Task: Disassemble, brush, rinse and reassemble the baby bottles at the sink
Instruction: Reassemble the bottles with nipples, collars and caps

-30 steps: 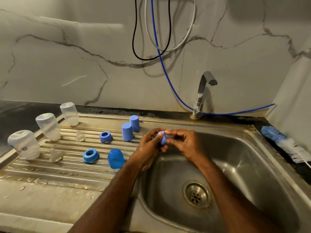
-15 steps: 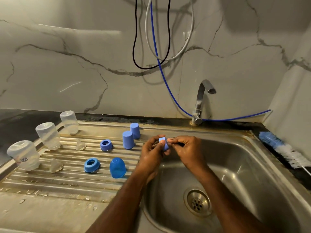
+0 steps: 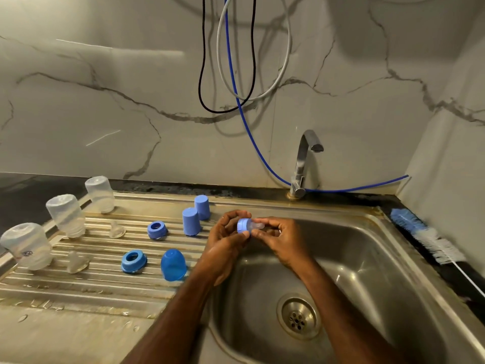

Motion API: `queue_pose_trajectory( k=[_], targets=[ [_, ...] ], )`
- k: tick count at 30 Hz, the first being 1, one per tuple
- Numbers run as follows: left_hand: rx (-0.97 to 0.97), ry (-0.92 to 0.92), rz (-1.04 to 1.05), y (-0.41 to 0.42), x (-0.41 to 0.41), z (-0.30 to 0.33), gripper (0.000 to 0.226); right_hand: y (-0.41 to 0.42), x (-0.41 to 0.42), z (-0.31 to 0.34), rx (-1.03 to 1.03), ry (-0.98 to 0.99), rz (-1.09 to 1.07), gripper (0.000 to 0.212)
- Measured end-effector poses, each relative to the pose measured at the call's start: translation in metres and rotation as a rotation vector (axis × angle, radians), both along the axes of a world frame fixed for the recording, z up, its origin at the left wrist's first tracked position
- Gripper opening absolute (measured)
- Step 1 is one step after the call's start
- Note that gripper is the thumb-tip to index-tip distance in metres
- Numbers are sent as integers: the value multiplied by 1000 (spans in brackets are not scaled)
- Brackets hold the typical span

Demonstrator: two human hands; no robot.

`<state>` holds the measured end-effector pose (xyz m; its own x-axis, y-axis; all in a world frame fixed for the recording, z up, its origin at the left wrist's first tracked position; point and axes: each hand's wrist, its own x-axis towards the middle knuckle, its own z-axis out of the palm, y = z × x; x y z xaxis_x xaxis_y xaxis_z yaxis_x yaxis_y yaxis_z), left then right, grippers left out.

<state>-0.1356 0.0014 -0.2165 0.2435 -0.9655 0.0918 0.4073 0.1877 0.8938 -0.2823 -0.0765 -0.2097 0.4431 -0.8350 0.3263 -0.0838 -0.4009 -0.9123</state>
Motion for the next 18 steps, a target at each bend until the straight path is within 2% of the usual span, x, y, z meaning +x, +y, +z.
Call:
queue_pose_trajectory(
  k=[2,6,8,11,15,18],
  targets=[
    [33,43,30,1,0,2,46,1,1,1,-46,21,-12,29],
    [63,-179,68,2,0,-3,40,8,-1,4,-112,79,-11,28],
    [64,-205,88,1,0,-4,38,12,-1,7,-129,73,6,28],
    [69,-70,65,2,0,-1,40,12,-2,8,-157,54,-16,24],
    [125,75,45,-1,-5,2,25,9,-1,8,-288,90,-41,17],
    [195,181,42,-3,-4,3,36,9,-1,8,-310,82,-32,14]
  ],
)
